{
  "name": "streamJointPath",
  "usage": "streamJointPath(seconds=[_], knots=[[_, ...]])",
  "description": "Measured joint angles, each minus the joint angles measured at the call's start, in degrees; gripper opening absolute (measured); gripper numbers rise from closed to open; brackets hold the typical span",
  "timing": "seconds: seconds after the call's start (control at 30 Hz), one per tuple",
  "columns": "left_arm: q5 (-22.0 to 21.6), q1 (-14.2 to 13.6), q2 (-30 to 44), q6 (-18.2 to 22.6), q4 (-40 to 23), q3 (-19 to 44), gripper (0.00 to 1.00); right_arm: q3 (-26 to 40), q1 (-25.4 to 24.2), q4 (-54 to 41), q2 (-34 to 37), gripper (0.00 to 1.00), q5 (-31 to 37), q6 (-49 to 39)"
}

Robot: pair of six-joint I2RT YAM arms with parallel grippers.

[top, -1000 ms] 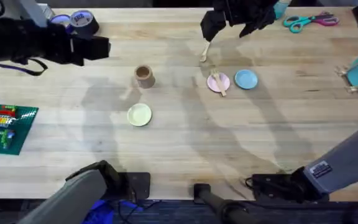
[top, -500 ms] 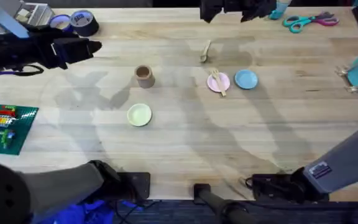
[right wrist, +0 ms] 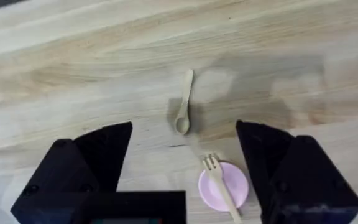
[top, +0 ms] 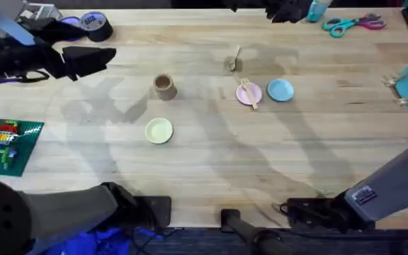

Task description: Pick up a utensil and set it on the pink plate, then put the other utensil in the container.

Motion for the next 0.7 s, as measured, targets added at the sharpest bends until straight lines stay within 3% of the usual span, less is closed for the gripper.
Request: streamJointPath(seconds=[0.13,0.47,0.7], knots=[[0.07,0.00,0.02,0.64,2.75,0.00,0.993,0.02,0.00,0.18,0.00,0.997,0.03,2.11],[0.14,0.00,0.00,0.88,2.85,0.00,0.993,0.46,0.00,2.74,0.22,0.995,0.01,4.30],[0.14,0.00,0.00,0.88,2.85,0.00,0.993,5.88,0.00,-0.41,5.07,0.995,-0.01,6.69]])
